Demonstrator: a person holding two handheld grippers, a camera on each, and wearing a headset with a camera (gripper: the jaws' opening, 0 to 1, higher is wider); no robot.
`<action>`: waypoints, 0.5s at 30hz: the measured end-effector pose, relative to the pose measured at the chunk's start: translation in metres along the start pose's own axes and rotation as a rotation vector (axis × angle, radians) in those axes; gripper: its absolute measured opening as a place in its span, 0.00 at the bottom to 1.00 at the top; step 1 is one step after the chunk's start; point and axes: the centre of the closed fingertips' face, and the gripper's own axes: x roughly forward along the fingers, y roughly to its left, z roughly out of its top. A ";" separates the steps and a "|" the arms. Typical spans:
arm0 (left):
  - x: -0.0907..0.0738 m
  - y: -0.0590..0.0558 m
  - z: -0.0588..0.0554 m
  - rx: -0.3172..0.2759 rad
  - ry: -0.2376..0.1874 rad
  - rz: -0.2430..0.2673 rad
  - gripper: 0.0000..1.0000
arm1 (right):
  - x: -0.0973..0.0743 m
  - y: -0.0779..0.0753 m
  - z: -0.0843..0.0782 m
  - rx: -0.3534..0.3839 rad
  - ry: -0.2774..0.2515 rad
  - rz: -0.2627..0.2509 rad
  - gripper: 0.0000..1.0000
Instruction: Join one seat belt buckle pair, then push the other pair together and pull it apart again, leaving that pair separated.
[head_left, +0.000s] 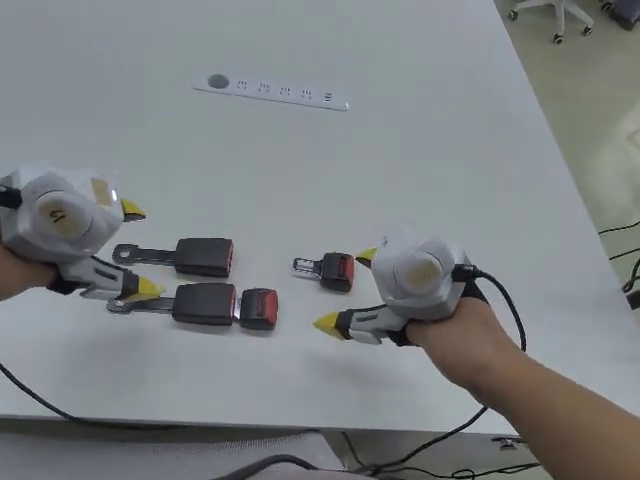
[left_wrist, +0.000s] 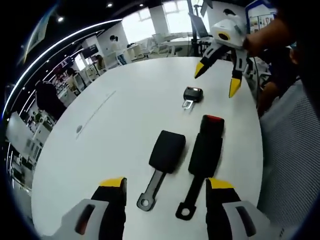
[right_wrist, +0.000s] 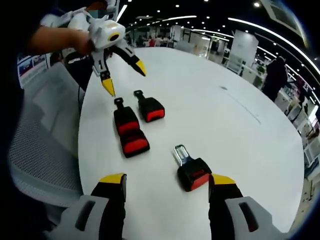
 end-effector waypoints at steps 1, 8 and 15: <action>-0.005 -0.001 -0.005 -0.025 -0.003 0.009 0.68 | -0.003 0.004 0.002 0.002 -0.006 -0.002 0.67; -0.025 -0.014 -0.027 -0.168 -0.021 0.054 0.76 | -0.010 0.011 0.002 0.038 -0.034 -0.030 0.72; -0.037 -0.016 -0.049 -0.226 -0.022 0.080 0.87 | -0.019 0.022 -0.002 0.071 -0.035 -0.035 0.82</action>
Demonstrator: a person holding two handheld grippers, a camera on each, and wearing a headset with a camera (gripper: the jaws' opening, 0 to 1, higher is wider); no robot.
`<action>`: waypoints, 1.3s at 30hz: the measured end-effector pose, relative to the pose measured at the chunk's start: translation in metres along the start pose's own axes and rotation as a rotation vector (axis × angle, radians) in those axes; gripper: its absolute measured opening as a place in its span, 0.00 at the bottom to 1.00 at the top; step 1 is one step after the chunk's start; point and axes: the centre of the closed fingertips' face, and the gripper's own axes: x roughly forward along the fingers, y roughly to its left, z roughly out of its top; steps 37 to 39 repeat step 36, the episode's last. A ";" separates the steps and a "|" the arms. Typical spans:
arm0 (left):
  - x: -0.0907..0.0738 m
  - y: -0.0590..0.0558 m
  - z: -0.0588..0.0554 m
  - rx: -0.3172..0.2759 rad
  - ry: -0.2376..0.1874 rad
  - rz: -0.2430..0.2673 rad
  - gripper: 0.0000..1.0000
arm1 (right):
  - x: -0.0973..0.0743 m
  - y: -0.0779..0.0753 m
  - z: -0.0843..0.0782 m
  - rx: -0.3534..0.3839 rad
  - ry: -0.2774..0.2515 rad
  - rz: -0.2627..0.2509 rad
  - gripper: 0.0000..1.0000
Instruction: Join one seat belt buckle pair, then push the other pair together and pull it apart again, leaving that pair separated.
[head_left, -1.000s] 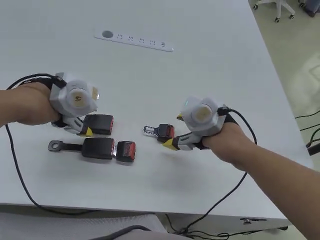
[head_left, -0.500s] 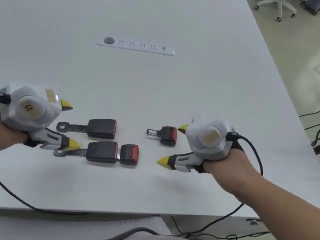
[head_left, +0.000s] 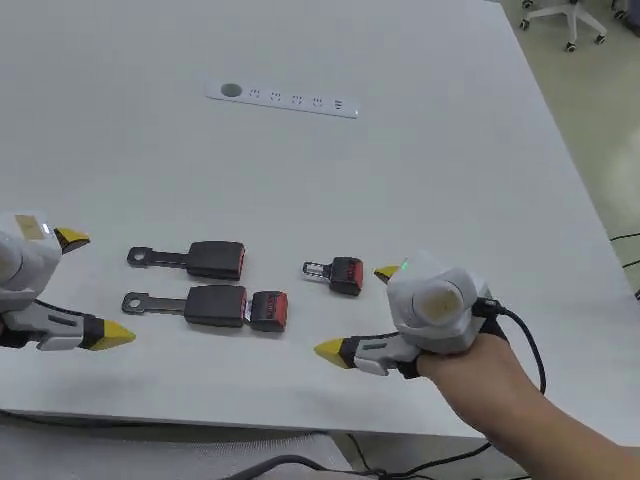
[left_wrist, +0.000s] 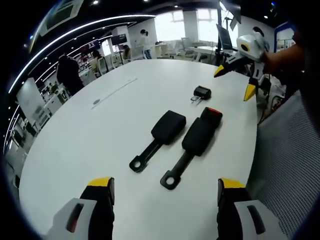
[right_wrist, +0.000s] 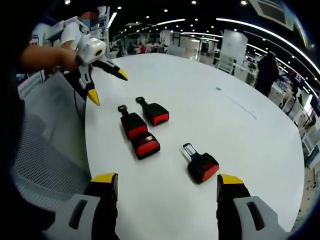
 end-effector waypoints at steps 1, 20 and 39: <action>-0.001 0.002 -0.007 -0.004 0.004 0.008 0.88 | -0.002 0.001 -0.001 -0.004 0.003 -0.003 0.83; -0.014 0.009 -0.038 -0.157 -0.056 0.076 1.00 | -0.009 -0.004 -0.007 0.128 -0.084 -0.056 0.99; -0.014 0.008 -0.042 -0.200 -0.065 0.099 1.00 | -0.001 0.005 -0.005 0.163 -0.097 -0.049 0.99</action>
